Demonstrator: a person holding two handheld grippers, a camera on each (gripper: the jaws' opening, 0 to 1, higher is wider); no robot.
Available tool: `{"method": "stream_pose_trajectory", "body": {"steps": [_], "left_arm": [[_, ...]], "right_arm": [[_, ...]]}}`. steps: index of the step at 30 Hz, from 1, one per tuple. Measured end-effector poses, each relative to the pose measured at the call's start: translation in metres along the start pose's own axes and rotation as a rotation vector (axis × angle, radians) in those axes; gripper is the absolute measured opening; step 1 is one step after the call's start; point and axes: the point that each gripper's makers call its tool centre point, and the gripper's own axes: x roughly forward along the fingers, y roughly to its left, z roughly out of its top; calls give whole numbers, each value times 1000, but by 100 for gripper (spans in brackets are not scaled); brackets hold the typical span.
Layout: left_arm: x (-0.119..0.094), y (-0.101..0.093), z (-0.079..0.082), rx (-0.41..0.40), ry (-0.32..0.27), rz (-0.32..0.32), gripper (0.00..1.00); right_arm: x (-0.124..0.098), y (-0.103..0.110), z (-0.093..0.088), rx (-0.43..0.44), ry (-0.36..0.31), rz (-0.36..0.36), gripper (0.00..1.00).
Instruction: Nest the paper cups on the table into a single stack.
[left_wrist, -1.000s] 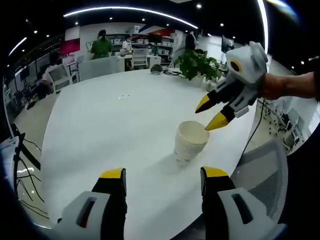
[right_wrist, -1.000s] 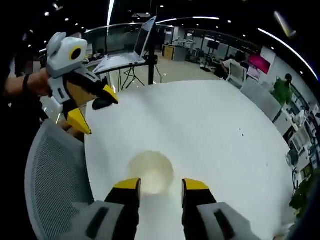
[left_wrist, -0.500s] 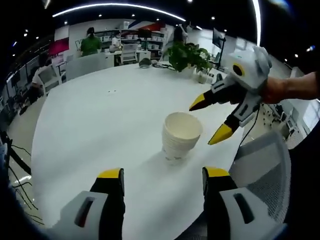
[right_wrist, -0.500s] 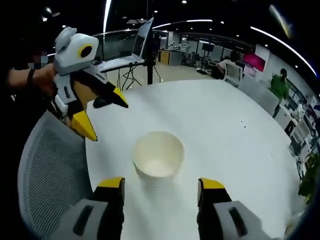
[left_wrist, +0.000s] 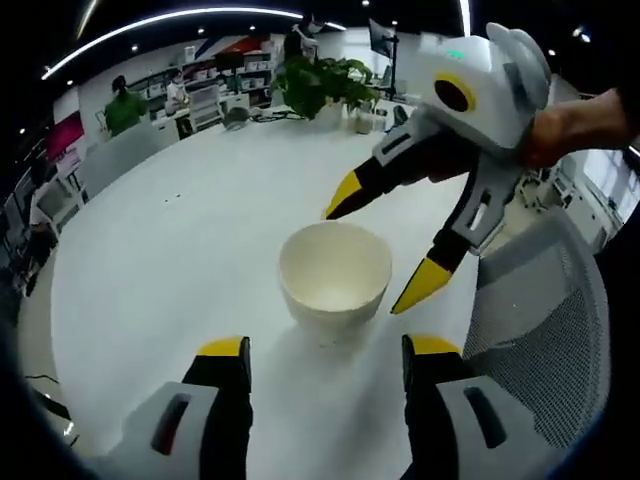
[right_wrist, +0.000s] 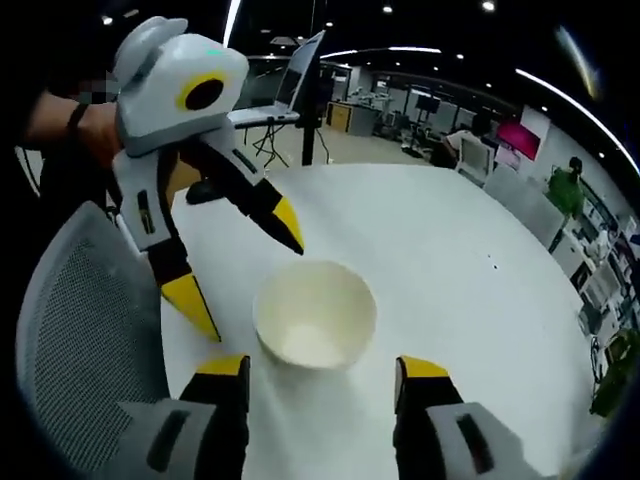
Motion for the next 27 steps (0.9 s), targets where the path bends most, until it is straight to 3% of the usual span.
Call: {"method": "stream_pose_trajectory", "body": {"steps": [4, 8, 12, 18, 27], "left_arm": [[12, 2, 0, 38, 13, -10, 54], [18, 5, 2, 54, 8, -7, 38], [23, 7, 6, 59, -4, -24, 39], [23, 24, 8, 85, 5, -9, 39], [26, 59, 18, 92, 9, 20, 39]], "right_arm": [[2, 6, -2, -70, 34, 26, 49], [6, 7, -6, -96, 45, 51, 41], [10, -3, -1, -96, 48, 34, 31], [20, -13, 1, -112, 64, 44, 30], [34, -43, 21, -128, 65, 31, 30]]}}
